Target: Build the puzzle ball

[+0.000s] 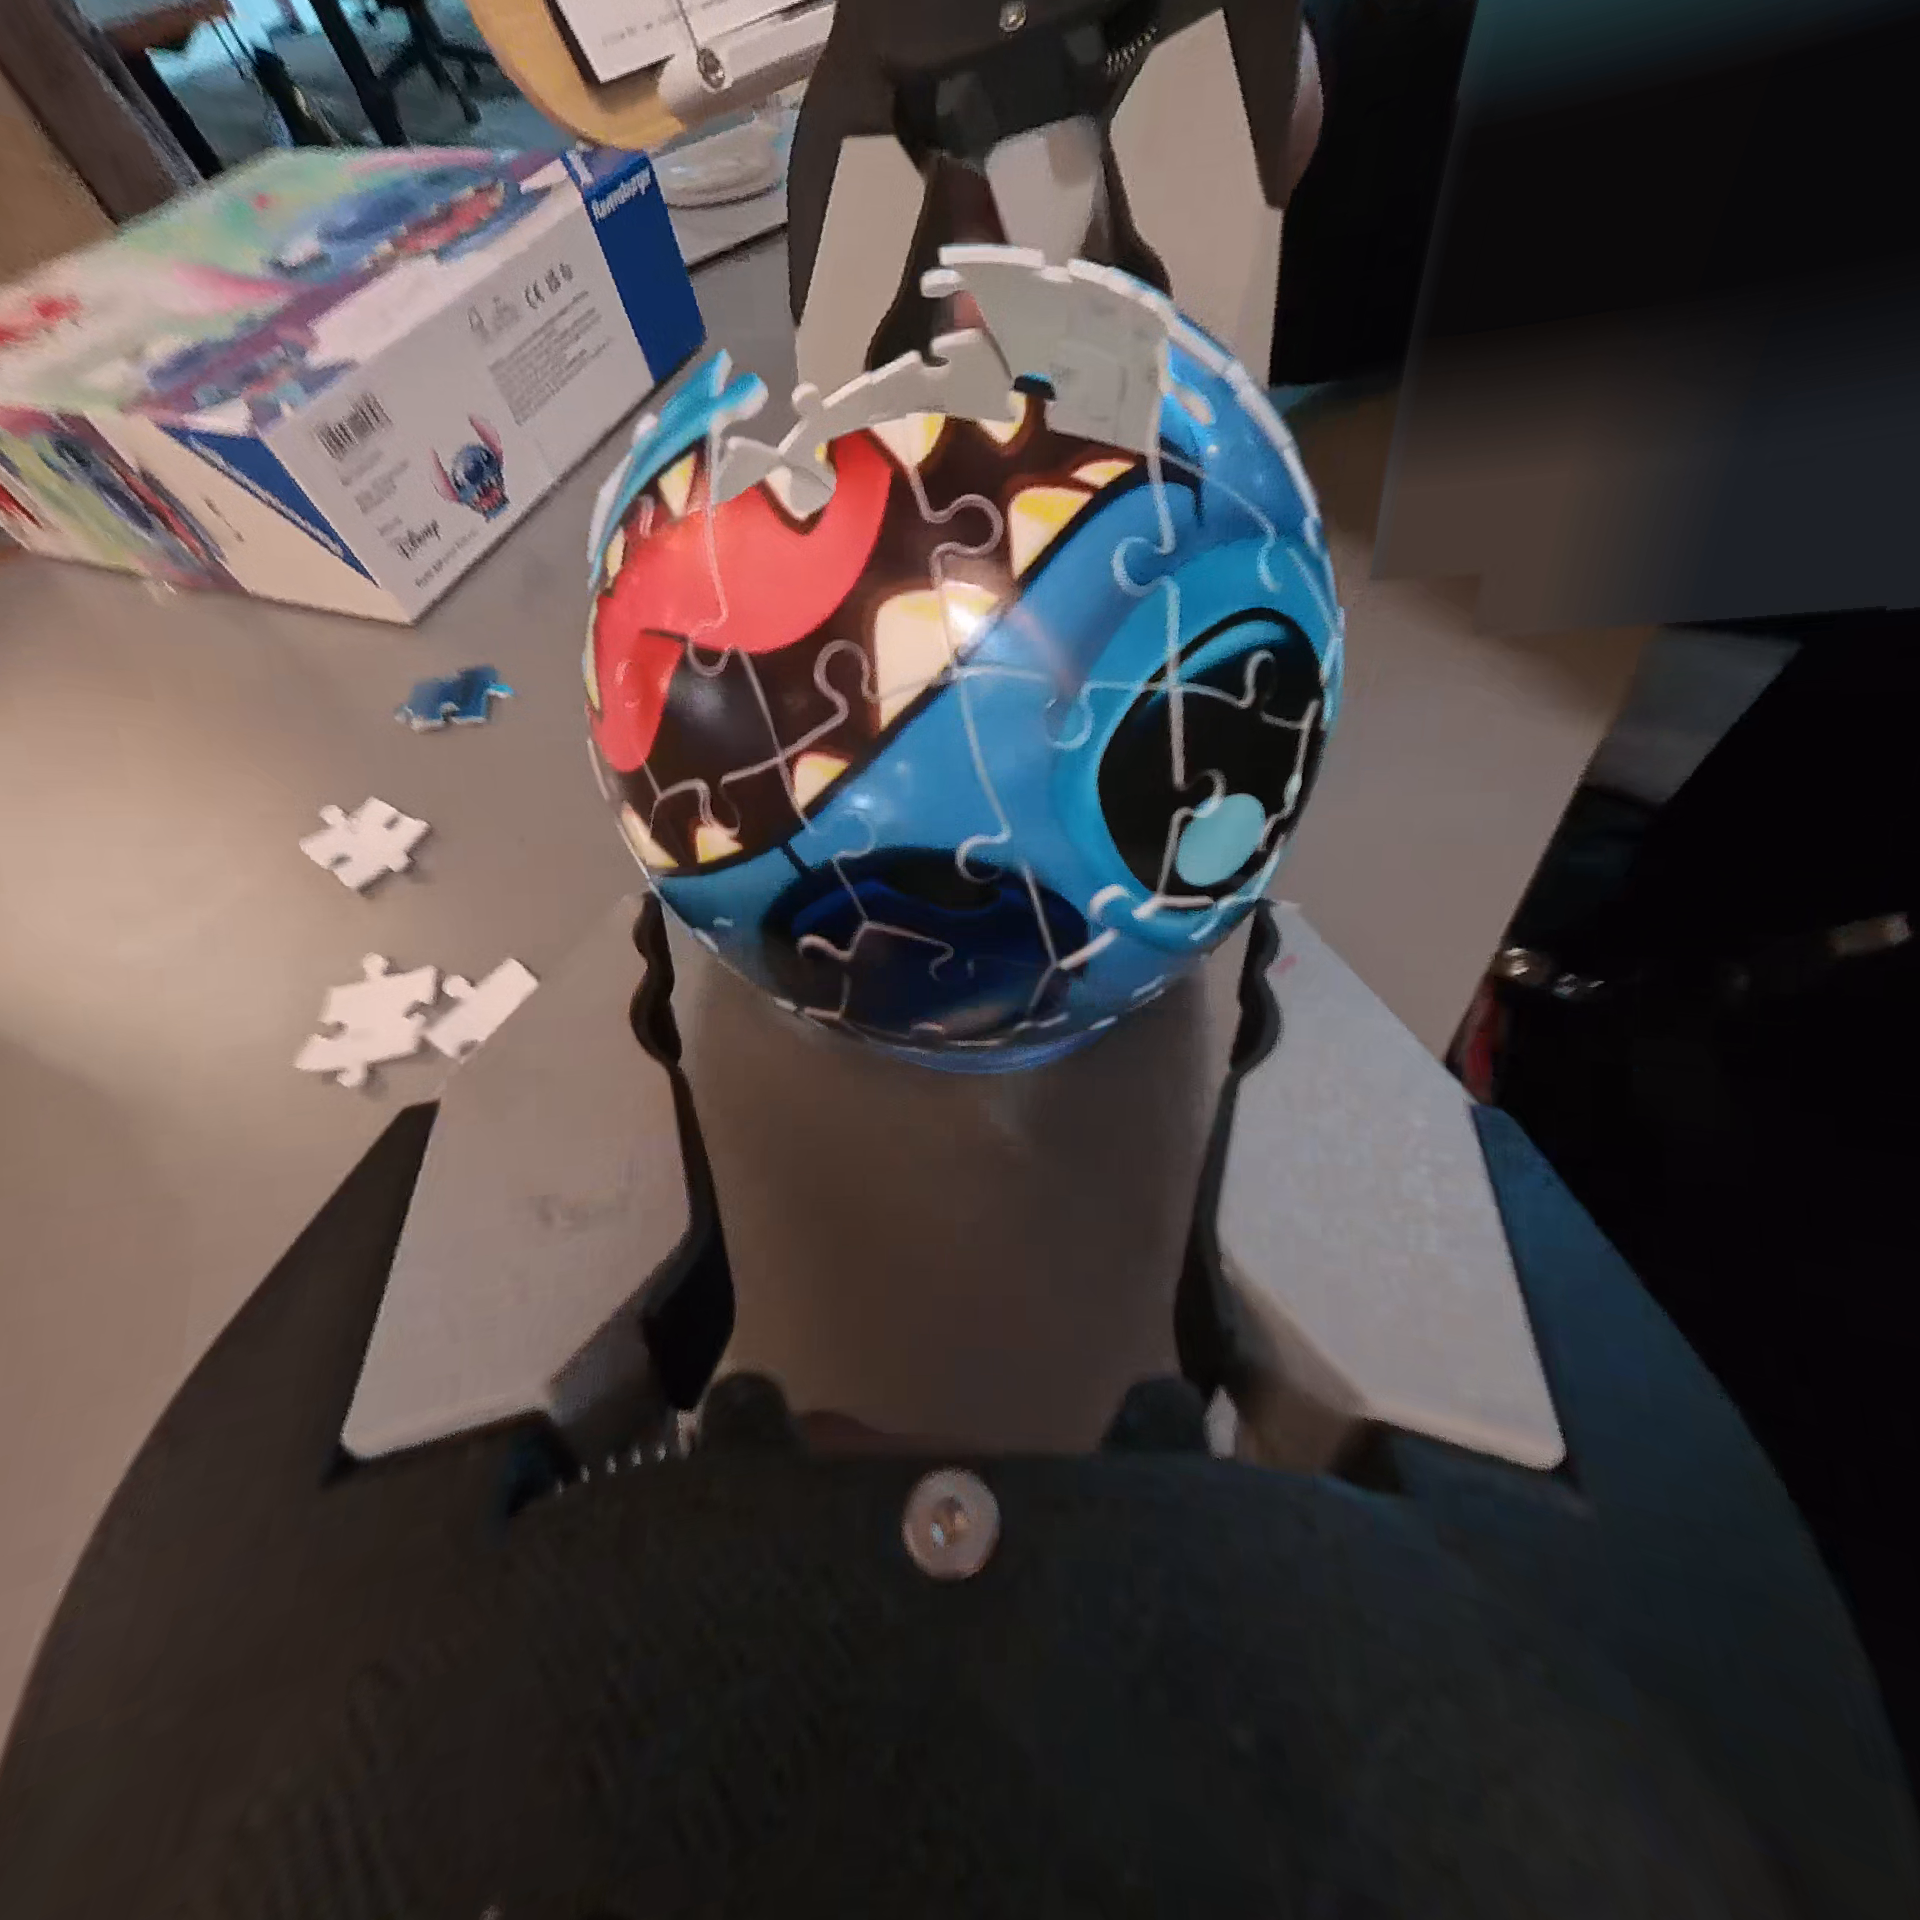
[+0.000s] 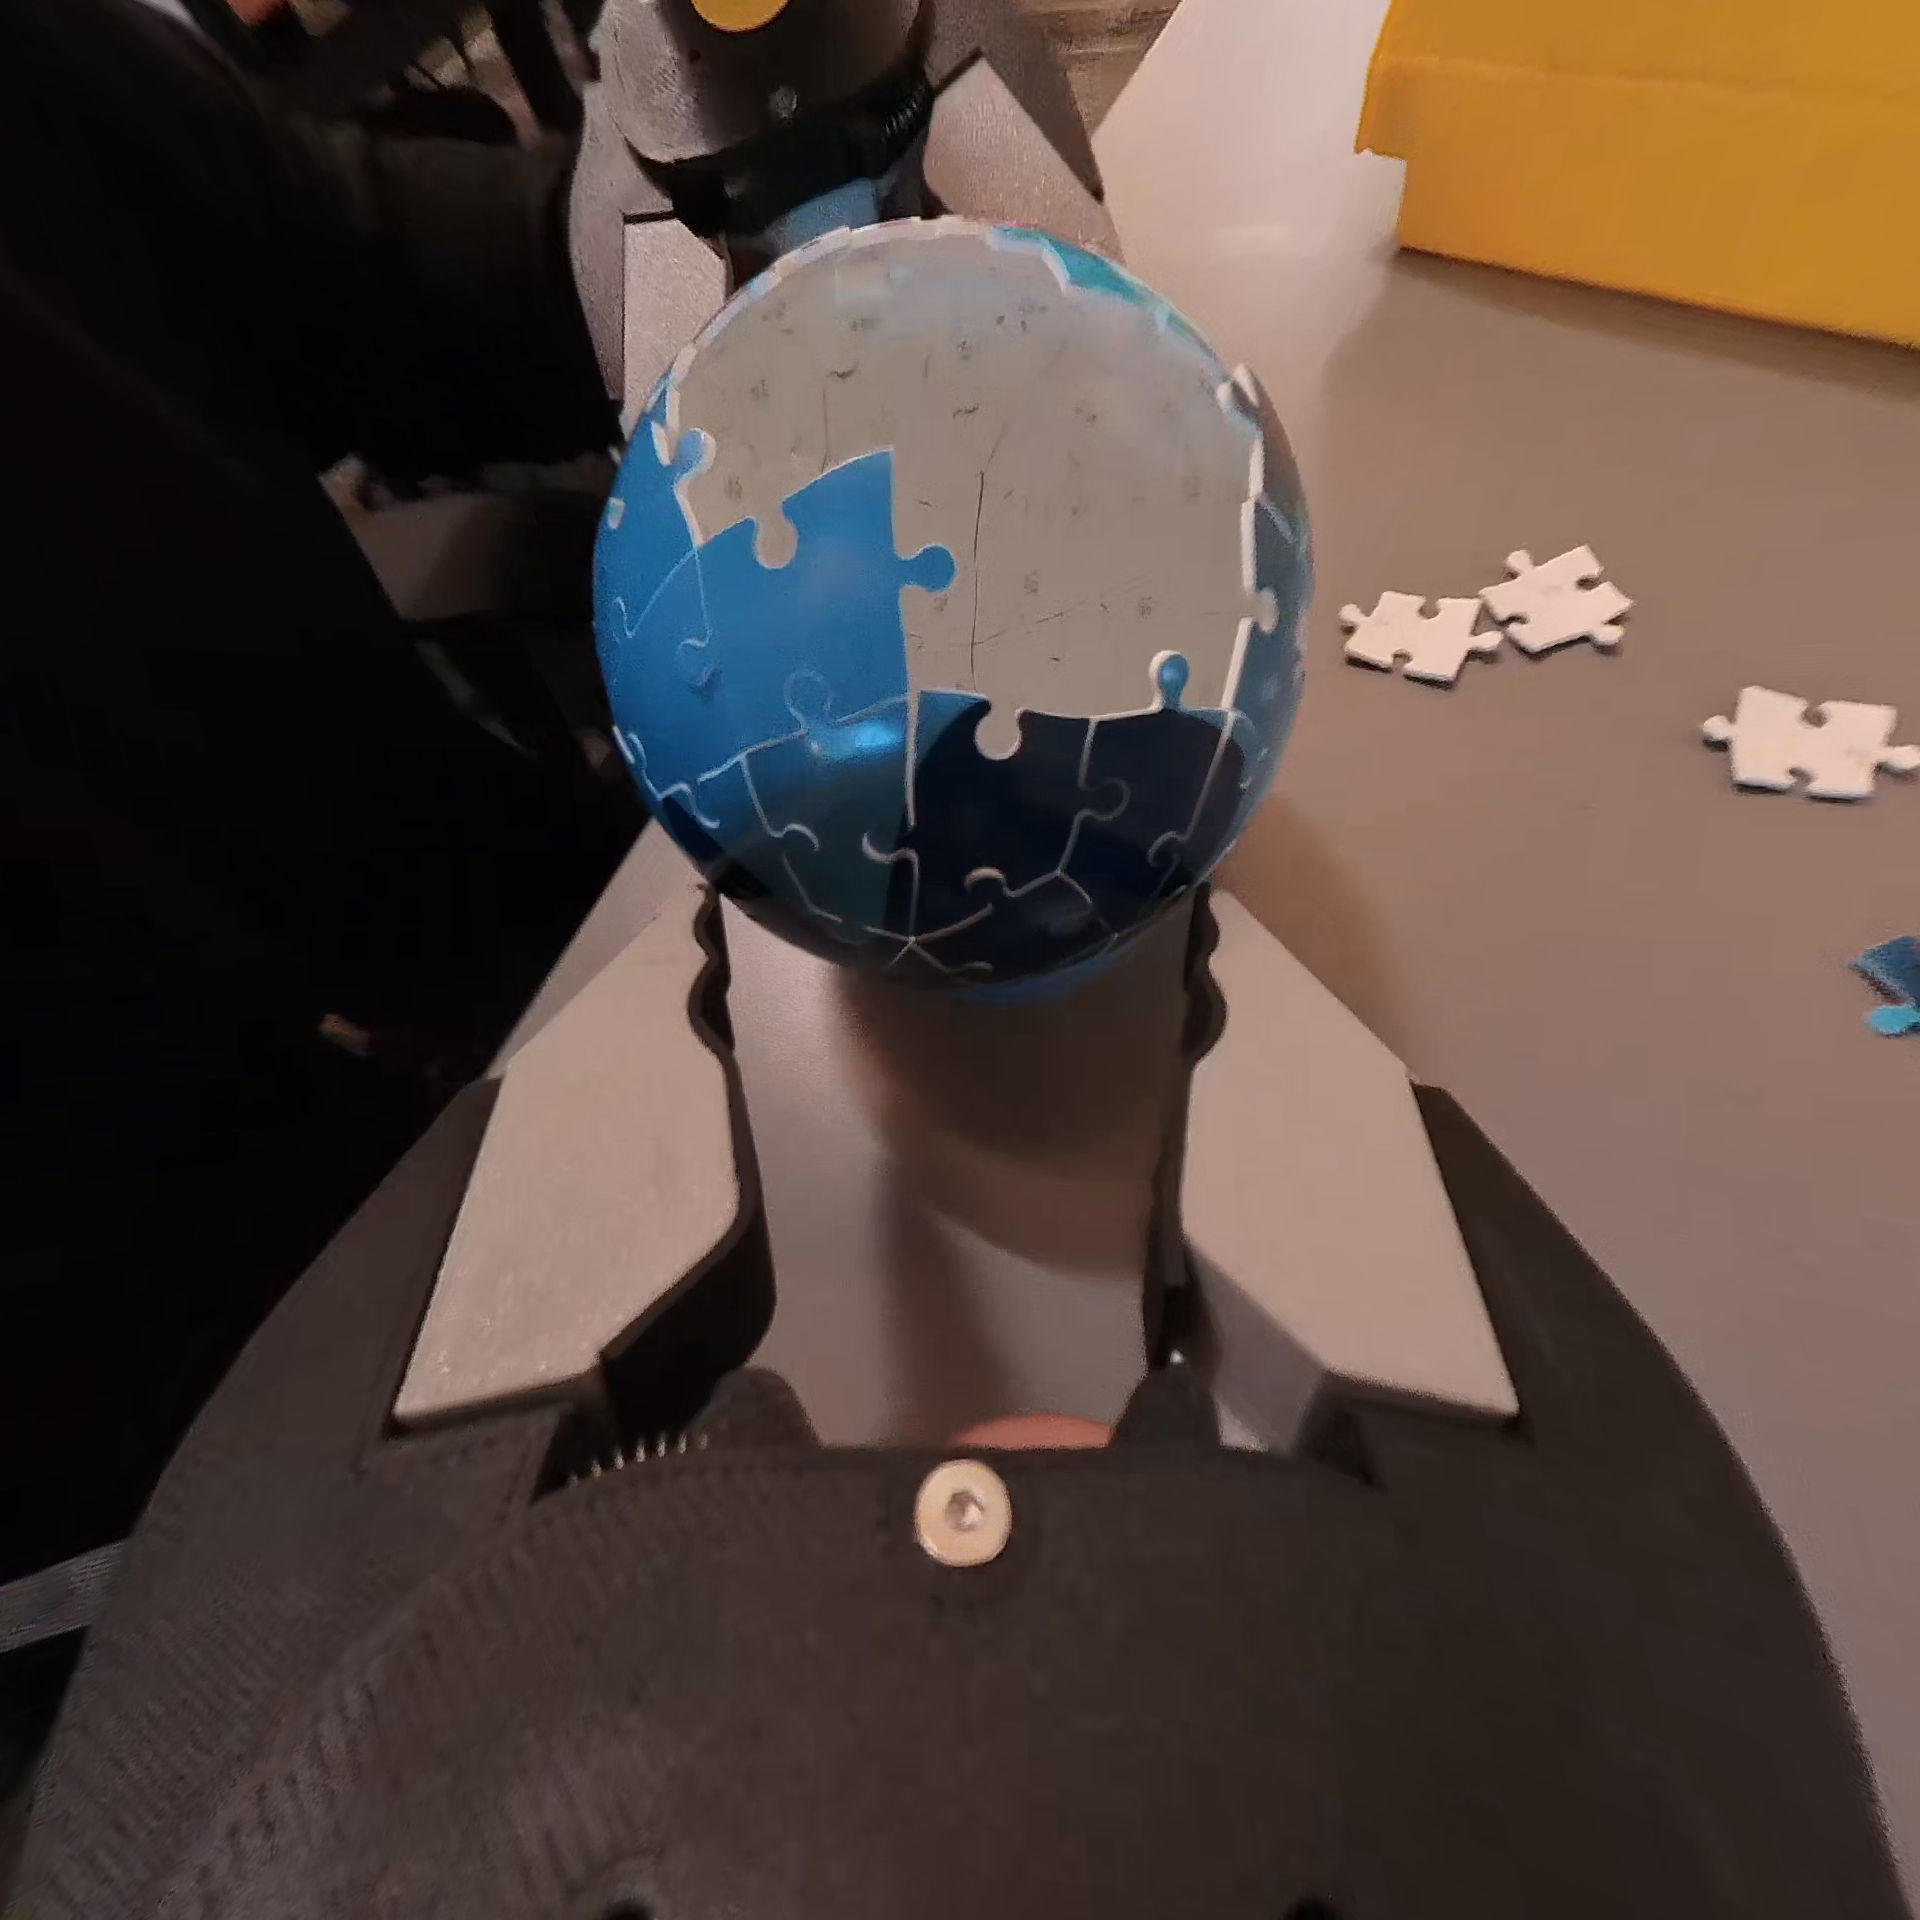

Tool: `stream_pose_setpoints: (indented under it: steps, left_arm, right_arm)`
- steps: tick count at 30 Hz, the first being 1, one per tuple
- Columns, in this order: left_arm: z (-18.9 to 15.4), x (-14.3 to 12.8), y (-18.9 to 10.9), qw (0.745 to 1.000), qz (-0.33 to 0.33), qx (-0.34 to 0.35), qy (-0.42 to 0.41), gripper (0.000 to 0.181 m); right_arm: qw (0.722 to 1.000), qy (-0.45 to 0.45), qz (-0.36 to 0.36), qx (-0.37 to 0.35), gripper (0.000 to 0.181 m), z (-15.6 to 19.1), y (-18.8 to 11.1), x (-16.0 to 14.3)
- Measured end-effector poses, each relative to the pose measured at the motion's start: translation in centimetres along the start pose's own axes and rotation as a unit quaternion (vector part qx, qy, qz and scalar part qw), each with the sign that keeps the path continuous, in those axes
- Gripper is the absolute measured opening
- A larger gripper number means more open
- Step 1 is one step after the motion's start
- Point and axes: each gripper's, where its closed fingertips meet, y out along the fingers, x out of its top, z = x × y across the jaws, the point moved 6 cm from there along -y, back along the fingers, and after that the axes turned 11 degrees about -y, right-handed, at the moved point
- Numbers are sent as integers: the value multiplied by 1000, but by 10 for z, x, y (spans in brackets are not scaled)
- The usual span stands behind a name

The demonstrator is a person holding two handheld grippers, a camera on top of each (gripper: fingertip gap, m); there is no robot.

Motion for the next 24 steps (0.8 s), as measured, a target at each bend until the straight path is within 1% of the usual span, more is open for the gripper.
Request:
stream_pose_setpoints:
  steps: [3,5,6,8,9,10,11,13,15,16,18,20,24]
  left_arm:
    - [1,0,-1,998,2,23,62,105]
    - [2,-3,-4,996,6,42,74,103]
    - [2,-4,-5,998,8,40,56,103]
    - [-5,-4,-9,1000,10,-8,-14,104]
    - [-7,-3,-12,998,6,-29,-47,108]
    - [-6,0,-14,997,0,-36,-74,107]
    - [-5,3,-15,994,-2,-43,-100,107]
    - [-2,9,-15,986,5,-65,-156,109]
    - [3,14,-12,978,14,-74,-194,109]
    - [5,14,-11,976,19,-81,-202,106]
    - [5,13,-6,974,28,-86,-206,107]
    - [4,12,-4,979,24,-79,-188,109]
    - [1,11,-4,995,18,-40,-87,108]
  right_arm:
    - [999,-33,6,-32,85,3,-1,0]
    - [998,-38,2,-44,82,3,-5,-1]
    - [998,-32,2,-45,81,2,-7,-3]
    - [999,-5,-13,-37,82,0,-13,-4]
    - [999,17,-29,-24,83,-1,-15,-3]
    - [998,43,-43,-6,87,-1,-15,-3]
    - [996,70,-54,17,94,-2,-14,-3]
    - [991,101,-73,54,101,-4,-9,-2]
    - [990,103,-73,61,102,-9,-2,-3]
    - [990,102,-68,63,101,-11,2,-3]
    - [990,100,-66,79,101,-9,7,-1]
    - [992,85,-61,69,104,-8,9,1]
    - [999,11,-46,16,104,-4,9,3]
